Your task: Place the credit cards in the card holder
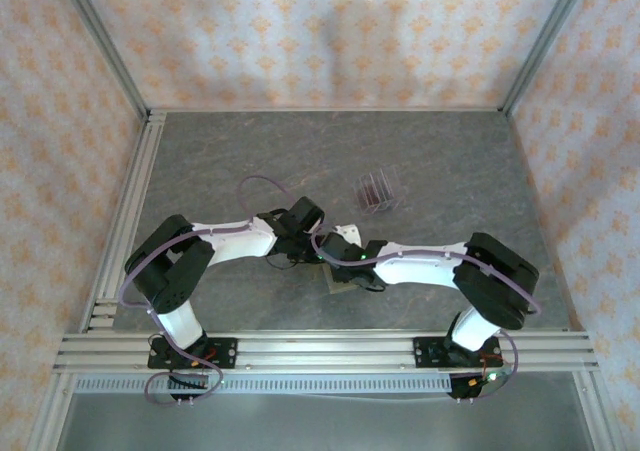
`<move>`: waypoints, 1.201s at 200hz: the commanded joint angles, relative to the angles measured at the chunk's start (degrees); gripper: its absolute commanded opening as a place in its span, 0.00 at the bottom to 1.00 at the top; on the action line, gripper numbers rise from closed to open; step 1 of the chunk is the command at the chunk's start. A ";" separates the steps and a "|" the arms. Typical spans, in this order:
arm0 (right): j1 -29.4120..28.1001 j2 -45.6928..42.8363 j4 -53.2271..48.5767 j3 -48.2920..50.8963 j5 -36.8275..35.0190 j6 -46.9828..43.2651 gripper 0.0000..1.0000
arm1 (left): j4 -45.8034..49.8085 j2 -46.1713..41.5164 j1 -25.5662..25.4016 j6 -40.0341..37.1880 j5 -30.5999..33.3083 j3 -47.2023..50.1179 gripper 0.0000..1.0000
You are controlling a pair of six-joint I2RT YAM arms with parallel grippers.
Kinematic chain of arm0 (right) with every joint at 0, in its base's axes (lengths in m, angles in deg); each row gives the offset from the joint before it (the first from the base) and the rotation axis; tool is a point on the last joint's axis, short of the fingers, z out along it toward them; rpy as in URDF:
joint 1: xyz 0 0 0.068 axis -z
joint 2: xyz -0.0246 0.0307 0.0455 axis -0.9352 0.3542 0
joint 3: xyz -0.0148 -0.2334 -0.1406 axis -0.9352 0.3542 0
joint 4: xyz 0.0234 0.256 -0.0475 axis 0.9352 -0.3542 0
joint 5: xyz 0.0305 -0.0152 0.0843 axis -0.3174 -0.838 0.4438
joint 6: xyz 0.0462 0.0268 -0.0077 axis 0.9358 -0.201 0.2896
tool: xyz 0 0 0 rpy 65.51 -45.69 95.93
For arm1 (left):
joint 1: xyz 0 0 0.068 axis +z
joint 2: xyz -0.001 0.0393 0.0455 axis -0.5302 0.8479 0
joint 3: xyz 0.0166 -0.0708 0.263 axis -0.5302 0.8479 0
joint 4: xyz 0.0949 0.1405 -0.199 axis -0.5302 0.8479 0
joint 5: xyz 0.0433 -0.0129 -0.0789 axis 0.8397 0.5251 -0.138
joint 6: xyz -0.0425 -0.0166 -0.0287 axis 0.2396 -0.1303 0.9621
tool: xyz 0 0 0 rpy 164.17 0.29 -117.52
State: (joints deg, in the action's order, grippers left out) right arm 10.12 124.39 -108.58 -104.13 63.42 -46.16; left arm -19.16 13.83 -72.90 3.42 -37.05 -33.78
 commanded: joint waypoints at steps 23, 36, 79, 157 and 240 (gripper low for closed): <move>-2.35 6.23 -5.58 -1.54 -4.73 1.56 0.42 | 2.36 1.80 -0.52 -0.38 2.45 -0.61 0.16; -2.56 7.23 -5.77 -1.82 -5.45 1.68 0.39 | 2.61 1.73 -0.50 -0.33 2.77 -0.57 0.15; -2.57 7.71 -5.18 -1.92 -5.38 1.20 0.25 | 4.02 2.55 -0.44 0.02 4.40 -0.80 0.14; -2.56 3.72 -6.76 -2.65 -5.90 -0.31 0.02 | 6.54 4.94 -0.51 0.37 7.61 -1.35 0.13; -2.56 -1.55 -7.68 -2.23 -6.52 -1.52 0.00 | 7.34 6.16 -0.47 0.48 8.89 -1.21 0.12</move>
State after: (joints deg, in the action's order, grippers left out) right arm 7.50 125.51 -113.36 -107.56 57.52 -47.12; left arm -16.23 15.73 -72.95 3.68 -34.93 -36.20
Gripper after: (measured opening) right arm 0.041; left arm 0.123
